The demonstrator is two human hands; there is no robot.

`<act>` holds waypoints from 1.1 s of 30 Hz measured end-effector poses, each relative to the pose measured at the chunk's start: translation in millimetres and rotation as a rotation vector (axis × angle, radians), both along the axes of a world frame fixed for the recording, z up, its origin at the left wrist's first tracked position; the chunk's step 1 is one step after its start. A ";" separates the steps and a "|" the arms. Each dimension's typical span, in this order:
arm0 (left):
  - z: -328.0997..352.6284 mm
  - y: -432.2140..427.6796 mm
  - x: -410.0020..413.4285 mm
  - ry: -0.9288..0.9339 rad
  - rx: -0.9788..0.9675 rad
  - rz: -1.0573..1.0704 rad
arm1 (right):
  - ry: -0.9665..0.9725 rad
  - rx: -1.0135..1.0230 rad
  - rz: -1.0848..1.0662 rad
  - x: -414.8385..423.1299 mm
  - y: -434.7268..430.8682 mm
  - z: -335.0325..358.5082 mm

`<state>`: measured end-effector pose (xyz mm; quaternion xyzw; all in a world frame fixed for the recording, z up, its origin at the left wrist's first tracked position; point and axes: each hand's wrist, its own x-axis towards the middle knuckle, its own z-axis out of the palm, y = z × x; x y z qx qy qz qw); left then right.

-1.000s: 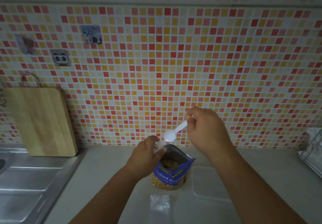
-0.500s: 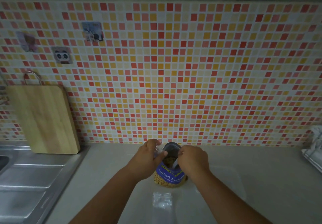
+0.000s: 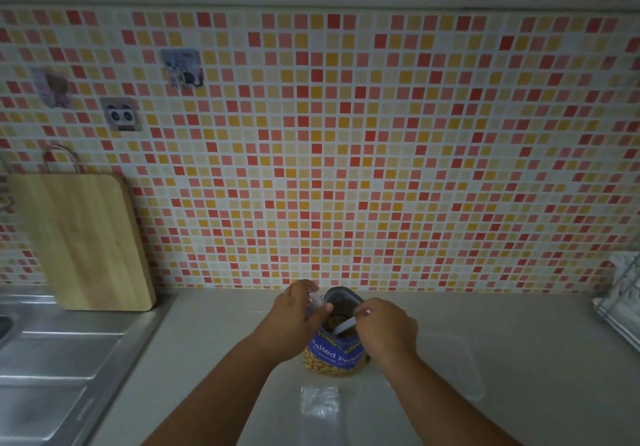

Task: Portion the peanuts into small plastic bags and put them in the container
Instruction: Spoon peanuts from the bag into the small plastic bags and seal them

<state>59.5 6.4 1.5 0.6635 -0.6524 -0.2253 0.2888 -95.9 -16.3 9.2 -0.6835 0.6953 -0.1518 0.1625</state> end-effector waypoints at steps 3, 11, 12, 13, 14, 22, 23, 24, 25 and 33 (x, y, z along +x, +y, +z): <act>0.9 -0.4 2.2 0.033 0.023 -0.013 | -0.198 0.038 -0.077 -6.8 -0.6 -4.5; 10.4 -2.5 14.3 0.180 0.043 0.035 | -0.577 0.089 -0.188 -30.2 -3.8 -0.5; 11.8 -2.0 15.2 0.168 0.037 0.035 | -0.585 0.124 -0.198 -33.0 -7.1 -0.1; 13.7 -1.1 15.4 0.148 0.035 0.032 | -0.565 0.160 -0.190 -36.7 -10.3 1.4; 15.0 -0.6 15.6 0.117 0.032 0.029 | -0.528 0.190 -0.177 -40.9 -12.4 1.5; 11.7 2.2 12.5 -0.189 -0.032 -0.076 | -0.937 0.026 -0.341 -71.6 -7.0 10.2; 12.1 1.9 10.8 -0.237 -0.042 -0.087 | -0.957 0.029 -0.348 -73.0 -9.3 16.9; 12.6 1.6 9.2 -0.285 -0.057 -0.097 | -0.963 0.043 -0.350 -73.0 -13.2 22.2; 13.1 1.5 7.6 -0.327 -0.072 -0.104 | -0.910 0.086 -0.335 -72.8 -18.3 28.1; 12.2 -6.1 -3.8 -0.462 -0.111 -0.146 | -0.090 0.437 -0.183 -62.2 -43.7 60.4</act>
